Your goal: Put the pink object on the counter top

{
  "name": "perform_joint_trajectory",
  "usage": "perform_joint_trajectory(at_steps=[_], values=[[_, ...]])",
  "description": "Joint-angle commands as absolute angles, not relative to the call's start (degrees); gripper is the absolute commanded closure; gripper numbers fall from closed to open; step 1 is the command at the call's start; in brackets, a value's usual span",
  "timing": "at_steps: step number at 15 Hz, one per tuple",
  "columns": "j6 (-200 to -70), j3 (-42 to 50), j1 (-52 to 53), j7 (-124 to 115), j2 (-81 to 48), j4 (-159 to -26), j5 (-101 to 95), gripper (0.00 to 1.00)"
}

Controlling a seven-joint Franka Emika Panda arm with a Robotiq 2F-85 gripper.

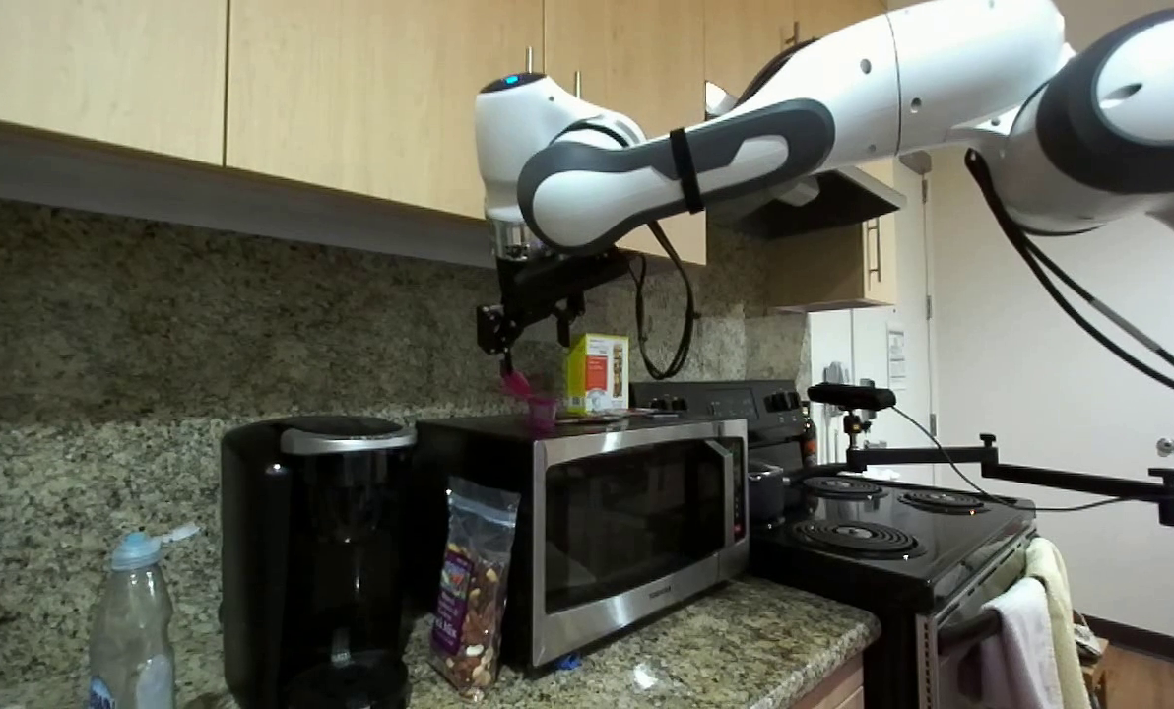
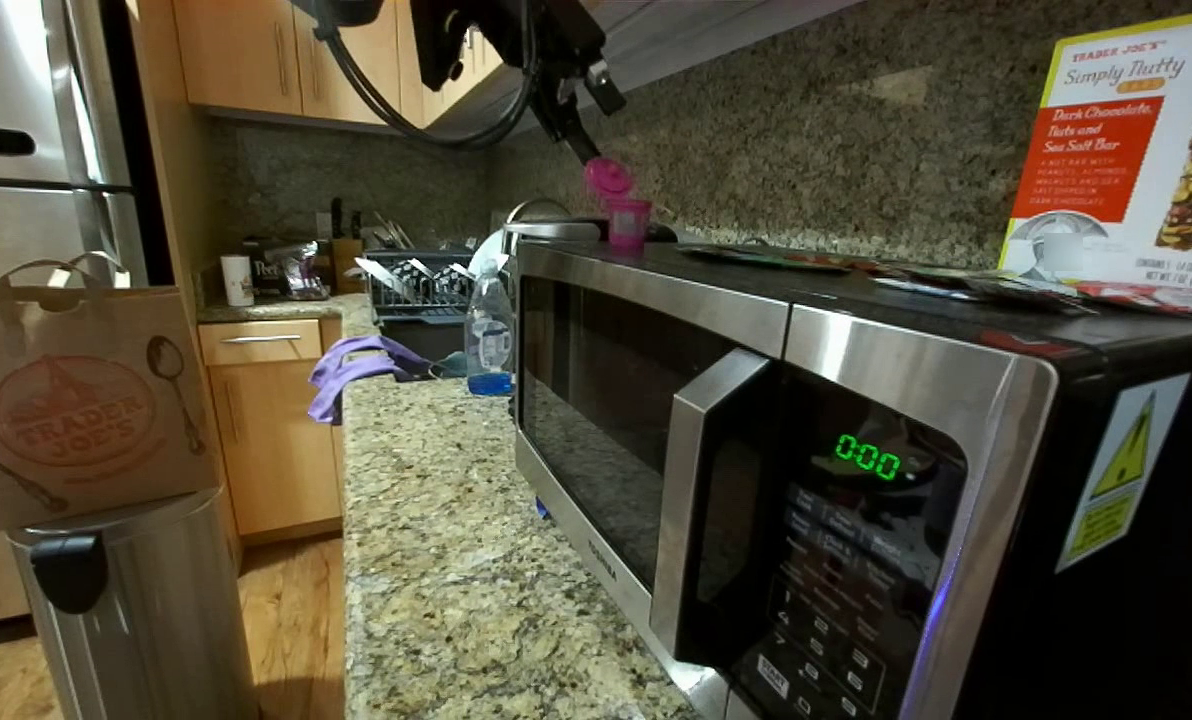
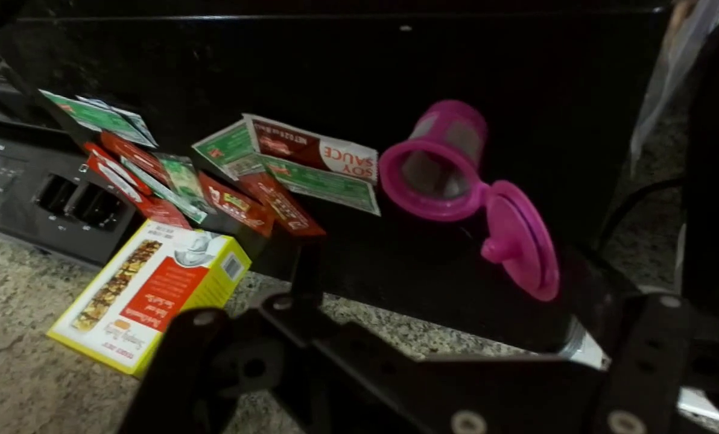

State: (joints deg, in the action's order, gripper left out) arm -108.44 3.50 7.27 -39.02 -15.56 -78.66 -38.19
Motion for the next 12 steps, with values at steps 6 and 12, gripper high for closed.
perform_joint_trajectory(at_steps=[6,12], values=[[-112.49,2.98,6.91,-35.62,-17.68,-78.11,-37.67,0.25],[-113.35,3.37,6.96,-34.04,-18.27,-77.82,-37.95,0.59]])
